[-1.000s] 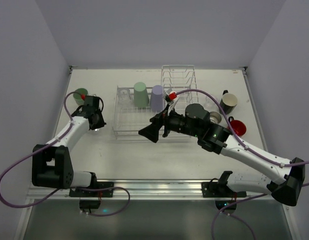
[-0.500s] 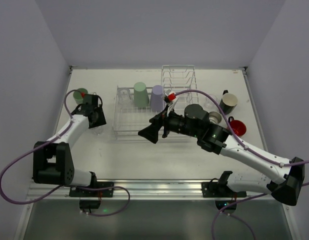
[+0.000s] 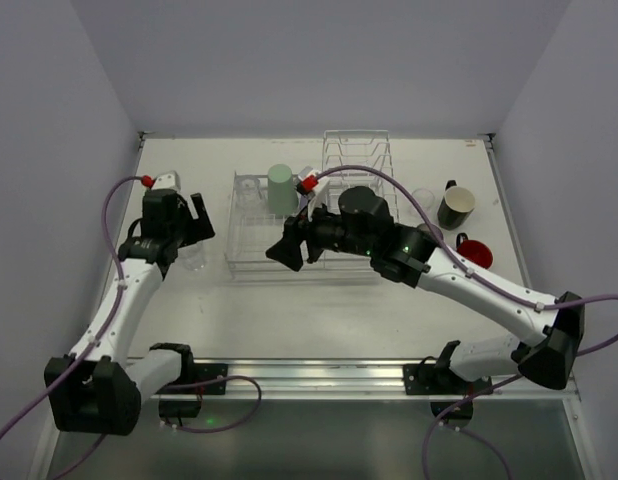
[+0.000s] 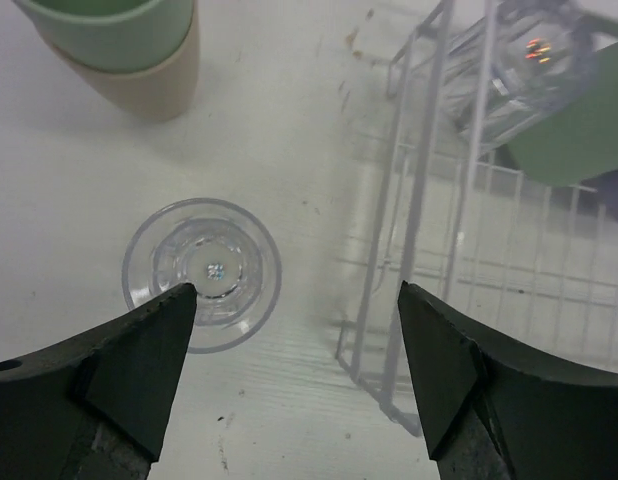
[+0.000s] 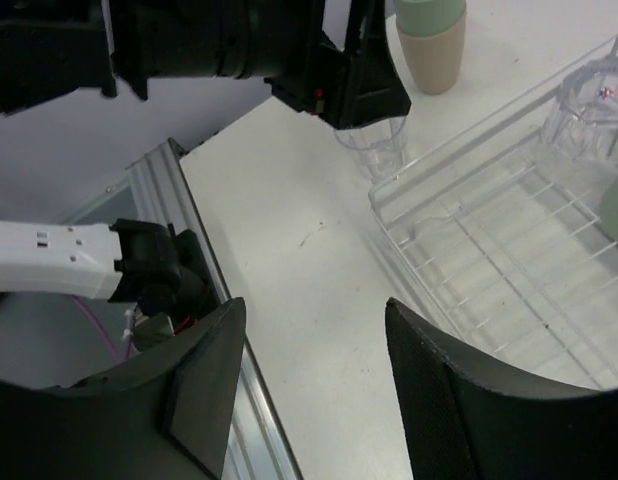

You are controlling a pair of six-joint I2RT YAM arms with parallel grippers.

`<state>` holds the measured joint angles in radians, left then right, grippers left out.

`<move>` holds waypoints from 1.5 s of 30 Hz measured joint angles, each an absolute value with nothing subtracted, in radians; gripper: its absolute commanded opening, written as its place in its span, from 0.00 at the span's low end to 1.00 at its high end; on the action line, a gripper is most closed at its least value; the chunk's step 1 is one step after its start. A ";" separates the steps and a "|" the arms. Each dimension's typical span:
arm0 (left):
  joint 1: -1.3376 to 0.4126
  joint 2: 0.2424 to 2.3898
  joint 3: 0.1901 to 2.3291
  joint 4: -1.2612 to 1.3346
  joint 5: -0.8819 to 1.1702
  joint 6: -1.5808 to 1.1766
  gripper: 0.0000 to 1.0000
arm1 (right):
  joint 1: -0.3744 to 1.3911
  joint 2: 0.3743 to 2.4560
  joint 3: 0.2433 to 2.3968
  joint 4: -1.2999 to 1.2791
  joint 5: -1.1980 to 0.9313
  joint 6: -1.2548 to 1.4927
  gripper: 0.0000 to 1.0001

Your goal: Unload the cups from the dish rack

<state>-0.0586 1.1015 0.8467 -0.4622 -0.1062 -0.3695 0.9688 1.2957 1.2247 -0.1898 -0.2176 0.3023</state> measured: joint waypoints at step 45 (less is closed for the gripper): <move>-0.225 0.374 0.722 -0.207 -0.049 -0.344 1.00 | 0.791 2.429 2.403 -0.519 -0.069 -0.202 0.89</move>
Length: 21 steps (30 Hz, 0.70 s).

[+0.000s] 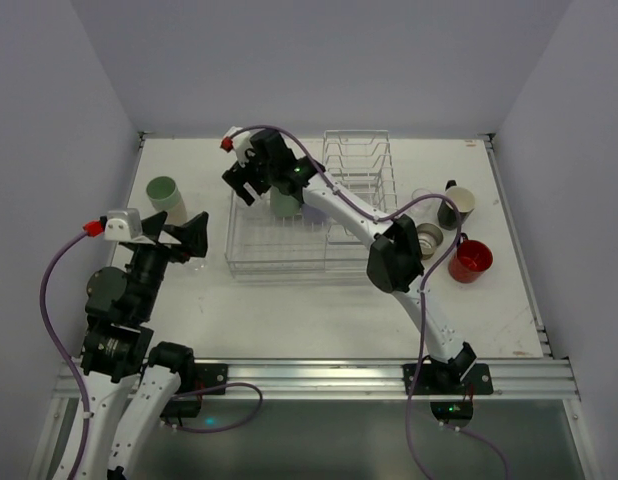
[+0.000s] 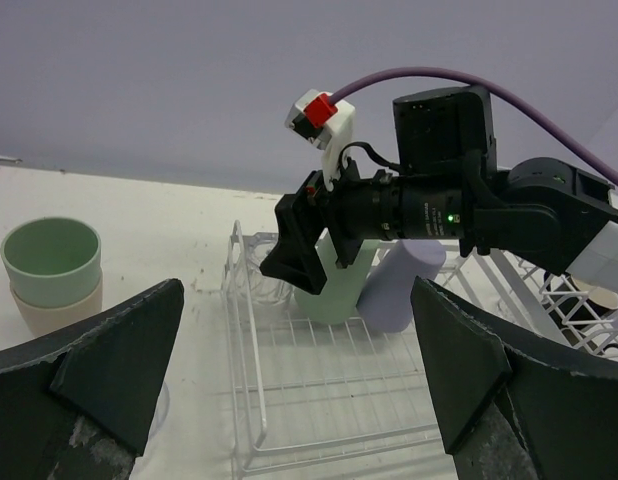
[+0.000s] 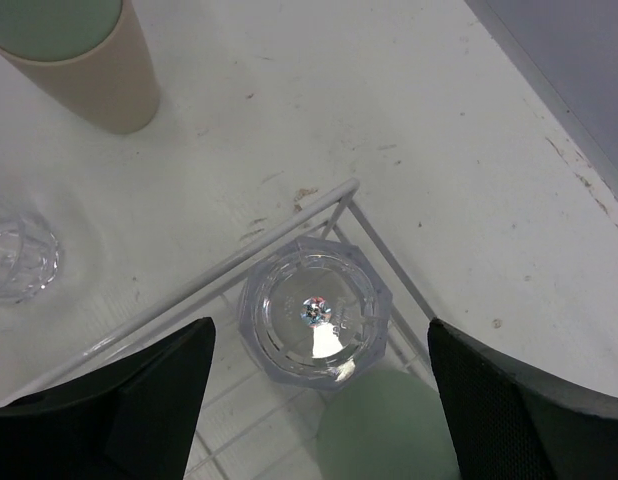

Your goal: Unload the cups from the dish rack

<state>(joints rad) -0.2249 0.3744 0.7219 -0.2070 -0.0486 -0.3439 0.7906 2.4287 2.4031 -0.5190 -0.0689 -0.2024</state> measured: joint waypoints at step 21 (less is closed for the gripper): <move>-0.216 0.382 0.722 -0.203 -0.045 -0.344 1.00 | 0.805 2.485 2.412 -0.482 -0.092 -0.257 0.92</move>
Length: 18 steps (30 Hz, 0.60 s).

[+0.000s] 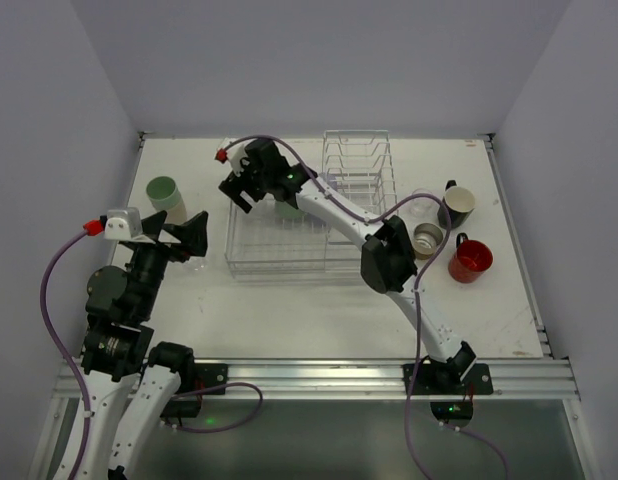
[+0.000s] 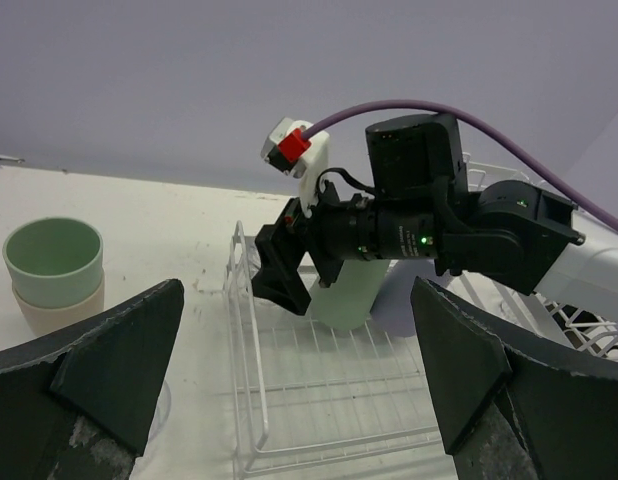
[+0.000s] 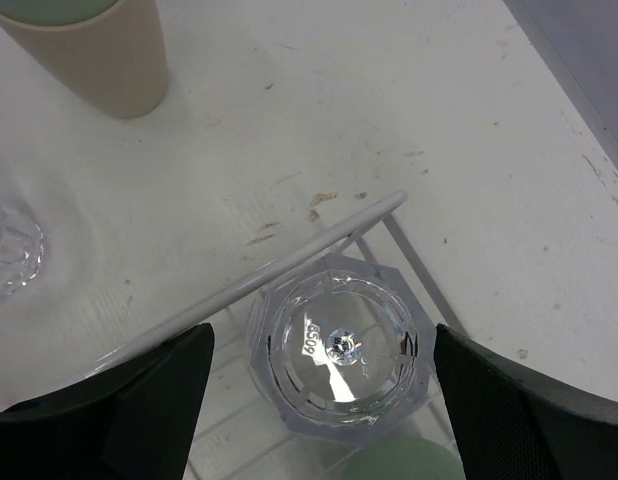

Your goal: Unload the cups from the dish rack

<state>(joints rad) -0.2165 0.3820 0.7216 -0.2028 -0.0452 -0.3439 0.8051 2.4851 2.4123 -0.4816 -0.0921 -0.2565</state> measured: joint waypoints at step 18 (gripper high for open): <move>-0.216 0.380 0.722 -0.202 -0.045 -0.344 1.00 | 0.841 2.431 2.258 -0.360 -0.036 -0.274 0.22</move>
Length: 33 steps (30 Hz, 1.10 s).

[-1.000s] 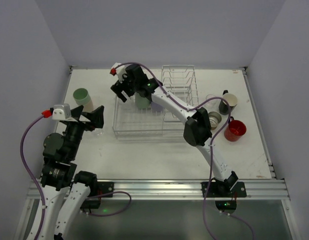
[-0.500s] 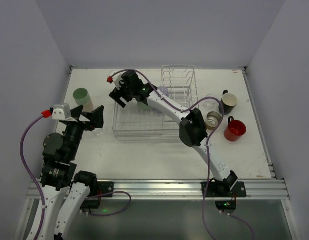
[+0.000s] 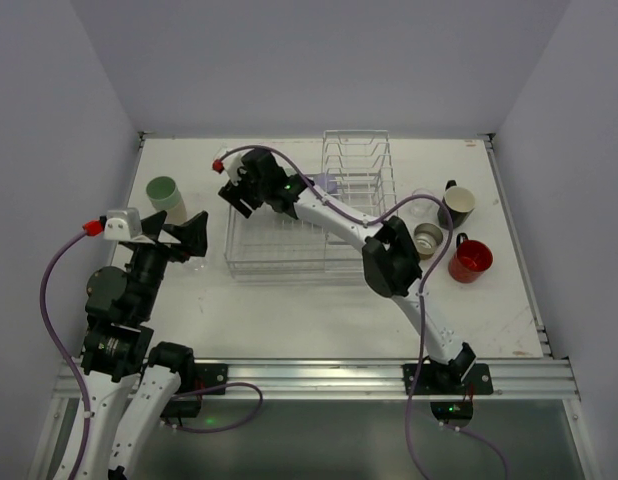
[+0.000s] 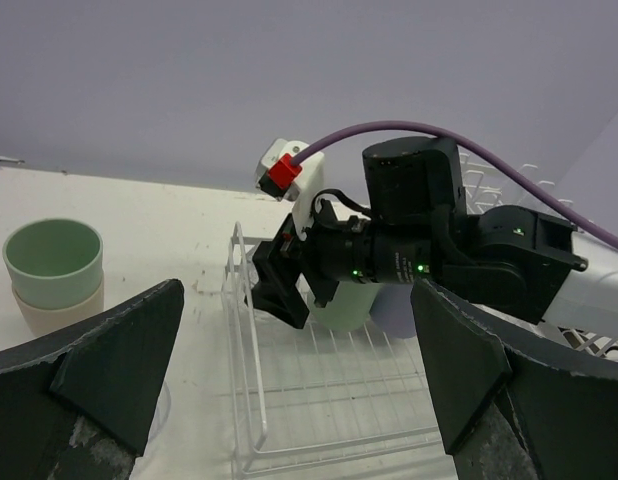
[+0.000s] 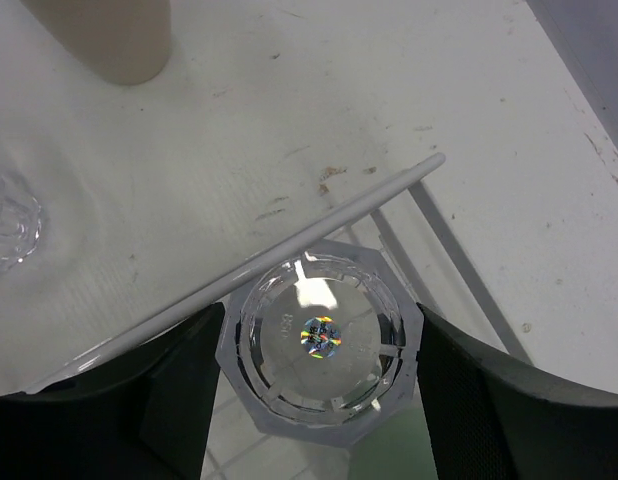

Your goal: Unload the cups from the dish rack

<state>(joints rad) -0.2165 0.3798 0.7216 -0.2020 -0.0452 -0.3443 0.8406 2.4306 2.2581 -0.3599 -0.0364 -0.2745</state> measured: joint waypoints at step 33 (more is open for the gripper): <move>-0.217 0.400 0.512 0.143 0.403 -0.850 0.91 | 0.871 1.365 1.233 0.408 -0.104 0.457 0.13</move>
<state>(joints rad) -0.2173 0.4000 0.5121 0.1429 0.4026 -0.8501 0.8707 1.3651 1.2331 0.4080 -0.1040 0.4572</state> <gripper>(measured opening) 0.913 0.709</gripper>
